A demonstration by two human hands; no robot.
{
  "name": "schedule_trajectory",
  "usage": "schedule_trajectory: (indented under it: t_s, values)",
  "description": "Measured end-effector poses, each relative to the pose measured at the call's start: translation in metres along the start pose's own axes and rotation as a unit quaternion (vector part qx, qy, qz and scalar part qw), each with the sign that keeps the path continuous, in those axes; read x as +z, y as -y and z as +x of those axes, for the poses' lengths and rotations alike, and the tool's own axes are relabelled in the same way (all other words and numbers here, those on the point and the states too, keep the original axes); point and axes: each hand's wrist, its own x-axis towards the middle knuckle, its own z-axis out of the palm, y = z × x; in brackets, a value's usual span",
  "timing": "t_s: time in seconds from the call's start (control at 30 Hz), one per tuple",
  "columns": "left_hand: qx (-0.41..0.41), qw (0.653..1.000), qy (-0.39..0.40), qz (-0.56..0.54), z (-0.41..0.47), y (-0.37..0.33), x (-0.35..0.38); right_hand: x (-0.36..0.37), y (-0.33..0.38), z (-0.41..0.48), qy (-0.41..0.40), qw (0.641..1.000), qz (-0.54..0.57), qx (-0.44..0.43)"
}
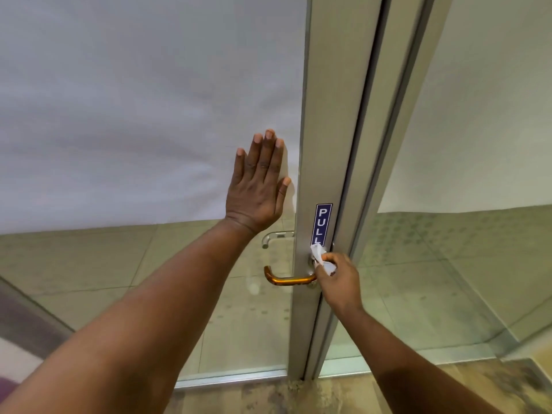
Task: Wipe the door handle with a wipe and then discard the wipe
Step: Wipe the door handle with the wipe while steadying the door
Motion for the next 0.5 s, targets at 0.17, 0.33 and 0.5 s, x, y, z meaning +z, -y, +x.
schedule_trajectory:
  t_s: [0.17,0.33,0.5]
  values:
    - [0.002,1.0,-0.008,-0.003,0.0,0.0,0.0,0.003,-0.003,-0.01,0.061,0.996,-0.059,-0.014]
    - [0.002,1.0,-0.008,0.005,0.0,0.0,0.002,0.001,0.0,-0.013,0.102,0.97,-0.203,-0.086]
    - [-0.002,1.0,-0.01,0.0,0.0,-0.001,0.002,0.004,-0.001,-0.013,0.116,0.959,-0.242,-0.088]
